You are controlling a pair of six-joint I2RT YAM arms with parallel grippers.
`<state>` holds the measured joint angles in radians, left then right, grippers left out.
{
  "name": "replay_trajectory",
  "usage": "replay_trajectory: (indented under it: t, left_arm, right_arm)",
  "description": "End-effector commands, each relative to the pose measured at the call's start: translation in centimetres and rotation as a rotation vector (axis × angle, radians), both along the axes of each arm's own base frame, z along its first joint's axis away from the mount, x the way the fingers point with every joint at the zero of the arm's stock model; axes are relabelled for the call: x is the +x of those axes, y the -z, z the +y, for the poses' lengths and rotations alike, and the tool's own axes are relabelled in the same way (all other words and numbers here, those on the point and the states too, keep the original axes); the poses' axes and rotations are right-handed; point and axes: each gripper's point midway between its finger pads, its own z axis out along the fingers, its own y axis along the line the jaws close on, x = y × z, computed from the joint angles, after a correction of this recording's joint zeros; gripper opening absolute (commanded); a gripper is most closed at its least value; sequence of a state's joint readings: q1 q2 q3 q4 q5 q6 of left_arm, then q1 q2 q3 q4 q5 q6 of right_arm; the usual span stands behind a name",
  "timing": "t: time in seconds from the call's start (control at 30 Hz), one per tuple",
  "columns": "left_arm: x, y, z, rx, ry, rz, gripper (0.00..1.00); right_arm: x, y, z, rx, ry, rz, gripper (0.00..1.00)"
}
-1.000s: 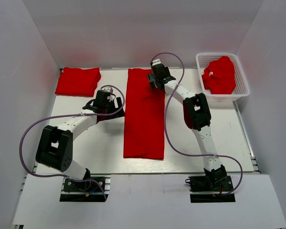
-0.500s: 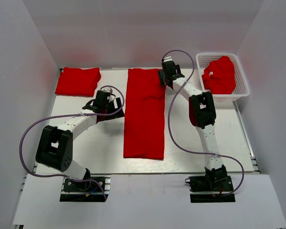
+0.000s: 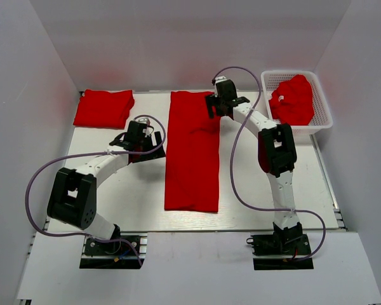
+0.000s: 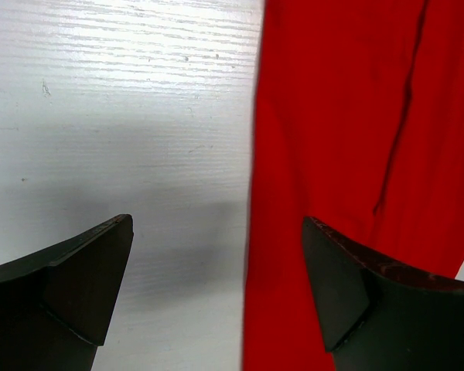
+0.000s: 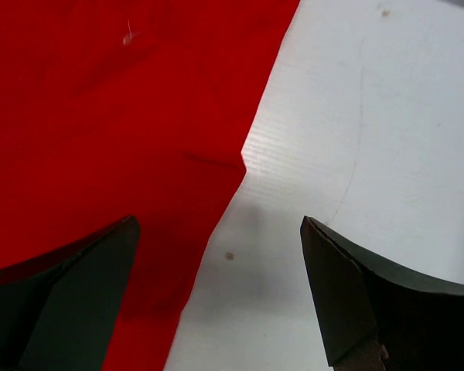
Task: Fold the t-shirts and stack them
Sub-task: Rotate the tshirt 90 degrees
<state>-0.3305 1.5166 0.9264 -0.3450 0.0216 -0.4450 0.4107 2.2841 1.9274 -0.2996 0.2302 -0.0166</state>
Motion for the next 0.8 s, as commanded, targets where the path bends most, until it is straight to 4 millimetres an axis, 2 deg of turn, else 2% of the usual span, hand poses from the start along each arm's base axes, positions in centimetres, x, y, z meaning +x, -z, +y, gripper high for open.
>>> replay_trajectory:
  t: [0.0,0.1,0.27,0.43,0.47,0.5,0.57,0.7,0.77]
  left_arm:
    - [0.3,-3.1,-0.5,-0.025,0.023,-0.061,1.0]
    - [0.2,-2.9,-0.3,-0.015,0.017,-0.055,1.0]
    - [0.3,-2.6,-0.3,-0.014,0.017,-0.052,1.0]
    - [0.7,-2.0,-0.7,-0.018,0.024,-0.038,1.0]
    - [1.0,-2.4,-0.7,-0.021,0.024,-0.046,1.0]
    - [1.2,-2.3,-0.8,-0.014,0.032,-0.047,1.0]
    - [1.0,-2.2,-0.7,-0.011,0.032,-0.039,1.0]
    - [1.4,-2.7,-0.8,-0.011,0.039,-0.058,1.0]
    - [1.7,-2.4,-0.9,-0.009,0.039,-0.051,1.0]
  right_arm:
    - [-1.6,2.5,-0.2,0.008,0.005,0.095,0.9]
    - [-2.5,4.0,-0.7,0.002,0.029,0.142,0.9]
    - [-3.7,5.5,-1.8,-0.021,0.059,0.171,0.9]
    - [-3.3,6.1,-1.3,-0.009,0.048,0.176,0.9]
    - [-2.6,5.4,-1.2,0.004,0.057,0.157,0.9]
    - [-2.3,5.7,-1.2,0.01,0.07,0.155,0.9]
    - [-0.8,4.1,-1.1,0.021,0.095,0.096,0.9]
    - [1.8,2.5,-1.2,0.033,0.123,0.005,0.9]
    - [2.5,2.8,-1.0,0.038,0.122,-0.008,0.9]
